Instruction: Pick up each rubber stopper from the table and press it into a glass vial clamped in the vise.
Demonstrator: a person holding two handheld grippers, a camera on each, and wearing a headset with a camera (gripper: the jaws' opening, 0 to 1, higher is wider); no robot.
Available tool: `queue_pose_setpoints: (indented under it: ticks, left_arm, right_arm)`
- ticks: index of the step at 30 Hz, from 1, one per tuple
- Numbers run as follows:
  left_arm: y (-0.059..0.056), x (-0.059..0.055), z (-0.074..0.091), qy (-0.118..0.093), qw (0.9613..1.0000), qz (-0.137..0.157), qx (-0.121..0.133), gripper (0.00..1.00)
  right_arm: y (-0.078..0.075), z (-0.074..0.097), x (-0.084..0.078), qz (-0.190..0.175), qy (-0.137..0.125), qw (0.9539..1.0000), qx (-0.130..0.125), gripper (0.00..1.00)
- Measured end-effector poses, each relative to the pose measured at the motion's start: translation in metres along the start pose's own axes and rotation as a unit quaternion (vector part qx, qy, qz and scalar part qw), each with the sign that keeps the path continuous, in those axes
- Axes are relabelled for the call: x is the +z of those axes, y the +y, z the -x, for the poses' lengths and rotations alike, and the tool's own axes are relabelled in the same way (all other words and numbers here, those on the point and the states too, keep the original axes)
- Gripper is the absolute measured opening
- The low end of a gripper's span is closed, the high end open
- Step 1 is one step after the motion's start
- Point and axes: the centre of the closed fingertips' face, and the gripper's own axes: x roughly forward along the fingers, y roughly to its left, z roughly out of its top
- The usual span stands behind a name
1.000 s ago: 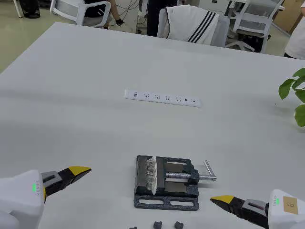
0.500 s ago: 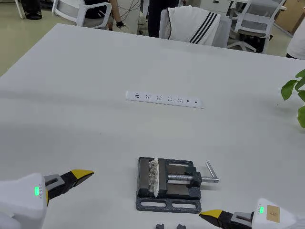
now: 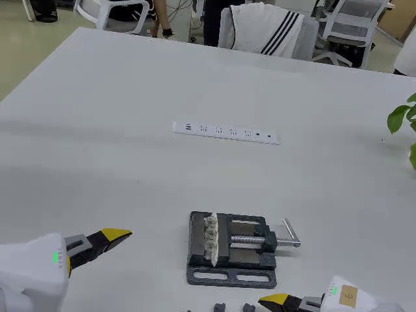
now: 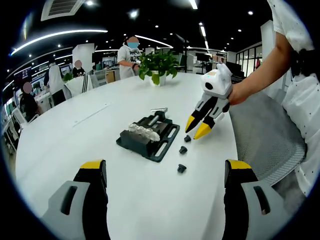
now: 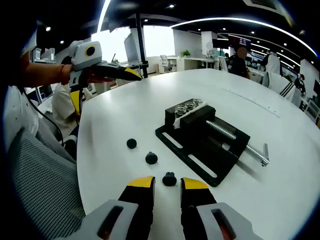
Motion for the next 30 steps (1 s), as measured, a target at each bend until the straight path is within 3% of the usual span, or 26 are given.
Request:
queue_pose_setpoints:
  ticks: [15,30]
  left_arm:
    - [-0.0008,-0.0012,-0.001,0.002,1.0,0.002,-0.003,0.98]
    - [-0.0048,0.0022,-0.0055,0.001,1.0,0.001,-0.01,0.96]
  right_arm:
    - [-0.0015,-0.005,-0.0028,-0.003,0.004,1.0,-0.003,0.08]
    - [0.0004,-0.0053,-0.0029,0.001,0.006,1.0,0.003,0.07]
